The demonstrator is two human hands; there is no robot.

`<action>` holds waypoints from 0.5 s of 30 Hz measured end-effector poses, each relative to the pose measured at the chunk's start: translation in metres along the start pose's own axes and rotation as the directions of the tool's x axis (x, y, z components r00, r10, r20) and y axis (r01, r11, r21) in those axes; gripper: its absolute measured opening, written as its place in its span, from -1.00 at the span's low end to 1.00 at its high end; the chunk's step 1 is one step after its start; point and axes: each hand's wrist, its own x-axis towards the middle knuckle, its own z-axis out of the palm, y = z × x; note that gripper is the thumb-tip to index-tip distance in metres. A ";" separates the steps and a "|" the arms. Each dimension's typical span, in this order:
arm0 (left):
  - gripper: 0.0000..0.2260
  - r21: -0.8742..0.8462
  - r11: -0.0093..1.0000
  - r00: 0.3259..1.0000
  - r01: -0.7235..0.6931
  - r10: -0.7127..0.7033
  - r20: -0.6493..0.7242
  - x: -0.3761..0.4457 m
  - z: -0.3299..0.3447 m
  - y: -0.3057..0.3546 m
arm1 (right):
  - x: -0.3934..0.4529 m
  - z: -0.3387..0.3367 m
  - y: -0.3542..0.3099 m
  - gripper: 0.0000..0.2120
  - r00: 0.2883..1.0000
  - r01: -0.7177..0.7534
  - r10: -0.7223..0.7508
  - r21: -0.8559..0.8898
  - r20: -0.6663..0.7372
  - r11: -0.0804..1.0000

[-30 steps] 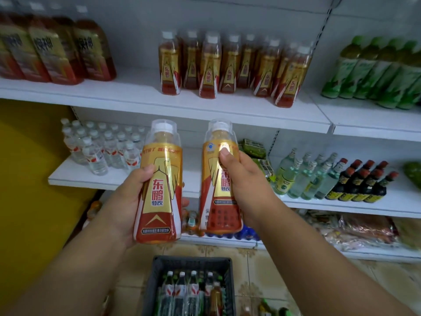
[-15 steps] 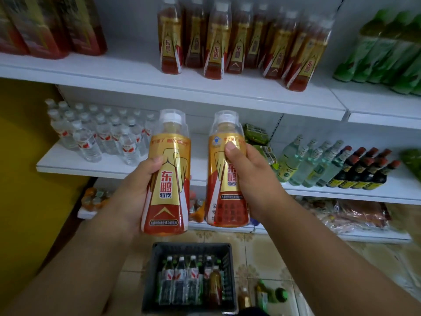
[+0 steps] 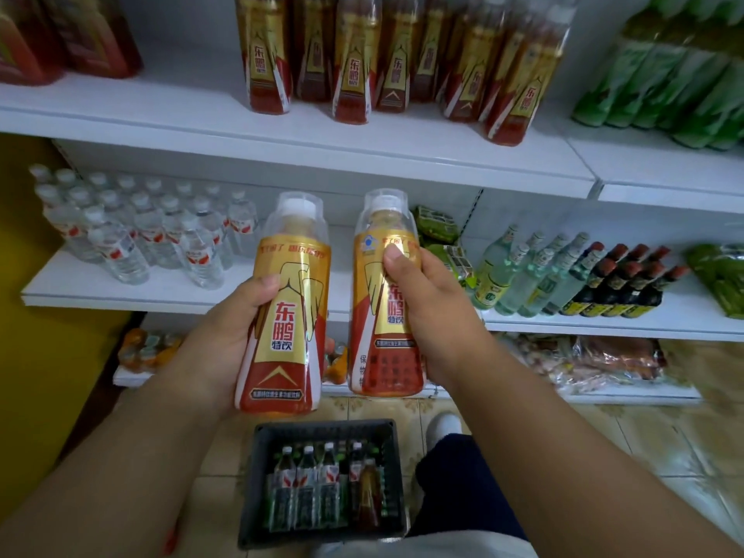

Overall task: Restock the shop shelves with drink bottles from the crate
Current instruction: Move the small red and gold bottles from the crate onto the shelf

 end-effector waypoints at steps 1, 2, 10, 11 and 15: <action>-0.14 0.011 1.000 1.000 -0.002 0.002 -0.005 0.000 0.001 -0.001 | 0.002 -0.002 0.000 -0.65 1.000 0.004 -0.004 -0.004 0.002 1.000; -0.16 0.007 1.000 1.000 -0.014 0.014 -0.008 0.001 0.001 -0.002 | 0.003 -0.003 0.001 -0.65 1.000 0.007 -0.007 -0.002 0.002 1.000; -0.54 0.000 0.982 0.980 -0.188 0.187 -0.061 0.024 0.023 0.011 | 0.045 -0.012 -0.012 -0.62 0.992 0.068 -0.063 -0.039 0.107 0.997; -0.62 -0.001 0.978 0.975 -0.208 0.208 -0.077 0.033 0.027 0.015 | 0.054 -0.015 -0.016 -0.61 0.989 0.075 -0.069 -0.041 0.134 0.996; -0.51 0.014 0.966 0.957 -0.258 0.258 -0.133 0.062 0.042 0.020 | 0.088 -0.030 -0.034 -0.64 0.974 0.149 -0.127 -0.108 0.188 0.983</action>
